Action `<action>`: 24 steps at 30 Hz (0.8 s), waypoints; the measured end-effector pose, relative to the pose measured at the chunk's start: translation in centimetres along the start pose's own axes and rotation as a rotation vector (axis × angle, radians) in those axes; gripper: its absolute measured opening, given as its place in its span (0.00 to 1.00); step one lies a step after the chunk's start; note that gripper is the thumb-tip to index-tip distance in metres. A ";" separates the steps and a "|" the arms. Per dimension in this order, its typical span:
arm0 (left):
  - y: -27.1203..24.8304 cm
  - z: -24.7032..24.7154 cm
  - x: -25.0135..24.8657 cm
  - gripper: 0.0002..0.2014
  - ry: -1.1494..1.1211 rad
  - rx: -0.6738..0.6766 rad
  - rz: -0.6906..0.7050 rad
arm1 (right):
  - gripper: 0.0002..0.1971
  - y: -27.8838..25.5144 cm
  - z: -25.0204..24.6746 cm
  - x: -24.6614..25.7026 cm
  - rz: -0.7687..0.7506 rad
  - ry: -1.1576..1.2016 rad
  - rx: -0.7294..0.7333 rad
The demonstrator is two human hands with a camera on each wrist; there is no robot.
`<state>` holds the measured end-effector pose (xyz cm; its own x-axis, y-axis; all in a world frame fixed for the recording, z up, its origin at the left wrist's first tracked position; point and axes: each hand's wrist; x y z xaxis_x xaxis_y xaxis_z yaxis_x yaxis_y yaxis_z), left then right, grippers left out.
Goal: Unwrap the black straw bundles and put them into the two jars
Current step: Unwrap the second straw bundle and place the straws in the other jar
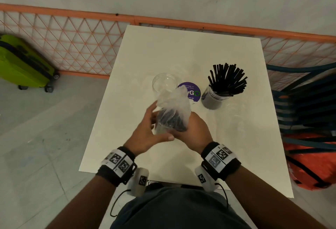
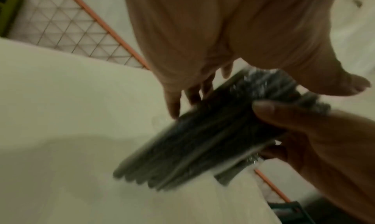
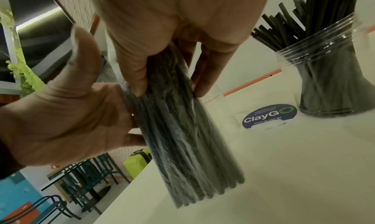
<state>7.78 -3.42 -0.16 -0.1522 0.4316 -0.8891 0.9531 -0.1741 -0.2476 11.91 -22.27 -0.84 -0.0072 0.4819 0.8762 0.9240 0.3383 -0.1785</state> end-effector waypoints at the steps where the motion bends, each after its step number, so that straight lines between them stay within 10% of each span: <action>1: 0.1 1.0 0.7 0.51 -0.023 -0.026 0.011 | 0.31 0.1 0.3 -0.1 0.005 -0.011 0.012; 10: 0.2 5.0 4.7 0.19 0.185 -0.124 0.051 | 0.33 -1.2 0.7 -1.8 0.080 0.009 0.098; 15: 0.4 4.6 6.0 0.29 0.460 -0.077 0.102 | 0.30 -1.2 1.1 -2.2 0.163 -0.101 0.128; 24: 0.4 4.8 5.7 0.40 0.309 -0.083 0.094 | 0.41 -0.5 2.3 -4.3 0.243 -0.094 0.176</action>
<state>6.09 -5.29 -7.14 0.0114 0.6674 -0.7447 0.9792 -0.1582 -0.1268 10.65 -22.65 -5.51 0.1622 0.6359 0.7546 0.8226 0.3351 -0.4593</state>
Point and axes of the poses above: each hand's wrist, its own y-axis towards the middle knuckle, its own z-axis out of the palm, x = y × z, and after that the axes turned 15 degrees about y, right-handed
